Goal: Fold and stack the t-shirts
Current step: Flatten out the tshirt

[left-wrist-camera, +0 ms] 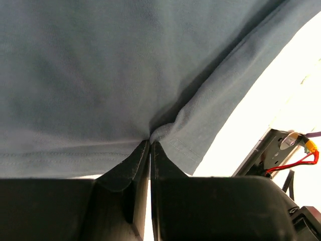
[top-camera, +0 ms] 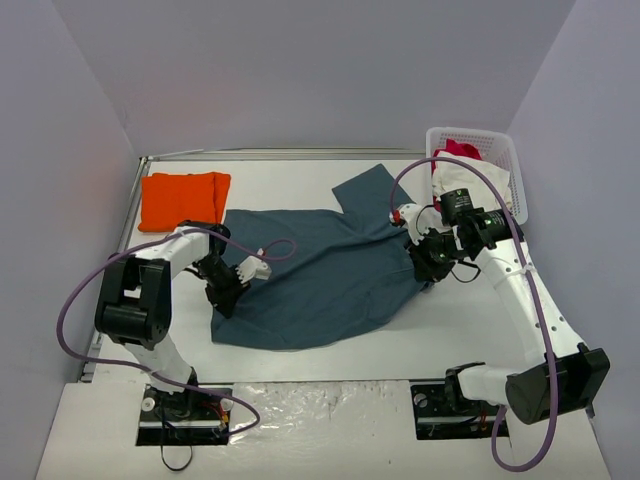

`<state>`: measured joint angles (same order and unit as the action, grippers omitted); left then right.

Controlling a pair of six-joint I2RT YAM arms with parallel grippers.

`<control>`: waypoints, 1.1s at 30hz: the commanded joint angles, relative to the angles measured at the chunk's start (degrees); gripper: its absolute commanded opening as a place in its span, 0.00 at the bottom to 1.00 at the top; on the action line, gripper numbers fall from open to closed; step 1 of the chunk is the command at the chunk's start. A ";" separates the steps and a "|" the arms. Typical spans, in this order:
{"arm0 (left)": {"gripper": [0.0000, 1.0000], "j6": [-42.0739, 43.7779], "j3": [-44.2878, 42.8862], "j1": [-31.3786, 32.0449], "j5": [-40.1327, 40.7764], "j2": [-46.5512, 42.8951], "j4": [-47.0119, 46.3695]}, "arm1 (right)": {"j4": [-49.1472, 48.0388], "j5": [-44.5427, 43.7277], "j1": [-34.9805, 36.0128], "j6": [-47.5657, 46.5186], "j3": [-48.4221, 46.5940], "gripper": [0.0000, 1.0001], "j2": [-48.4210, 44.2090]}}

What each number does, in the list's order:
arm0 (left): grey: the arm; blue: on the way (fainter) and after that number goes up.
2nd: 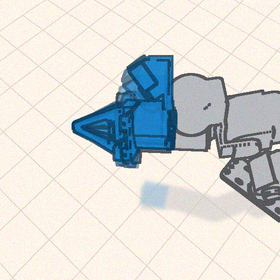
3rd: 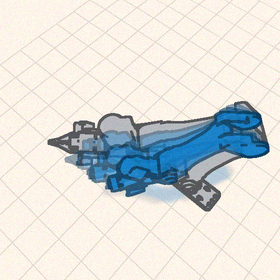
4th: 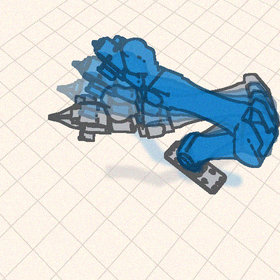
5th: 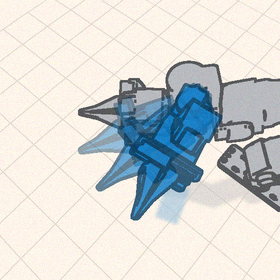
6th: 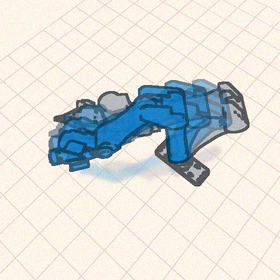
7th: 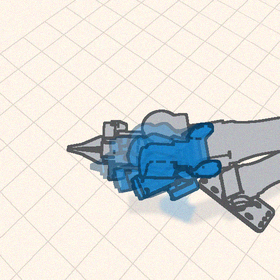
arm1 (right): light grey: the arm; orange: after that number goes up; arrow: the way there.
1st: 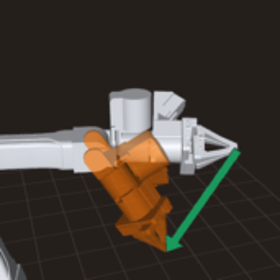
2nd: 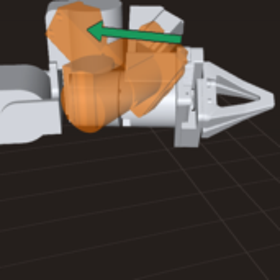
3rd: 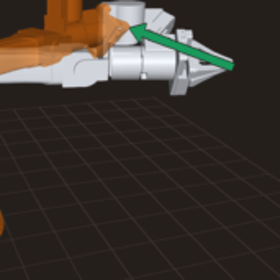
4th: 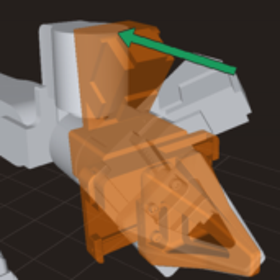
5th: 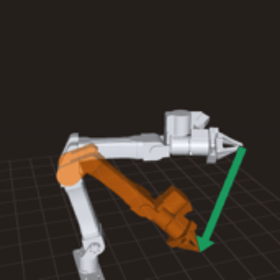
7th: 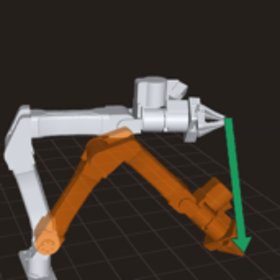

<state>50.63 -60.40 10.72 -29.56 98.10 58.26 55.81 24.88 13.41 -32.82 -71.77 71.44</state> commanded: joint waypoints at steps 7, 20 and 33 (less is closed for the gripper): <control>0.02 -2.29 -2.61 -1.75 4.07 -7.84 0.62 | -0.35 -0.89 -0.49 0.56 -0.04 0.00 -0.95; 0.02 -1.06 -5.79 -6.76 4.51 -11.35 3.80 | -3.07 -2.82 -0.75 1.62 0.31 0.00 -0.25; 0.02 0.17 -1.13 -7.56 -0.49 -11.70 1.33 | -4.13 -2.03 -1.28 1.88 1.10 0.00 0.37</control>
<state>49.17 -62.52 3.55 -26.74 88.73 58.22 51.22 22.94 12.69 -31.51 -71.50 71.90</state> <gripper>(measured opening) 0.029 0.021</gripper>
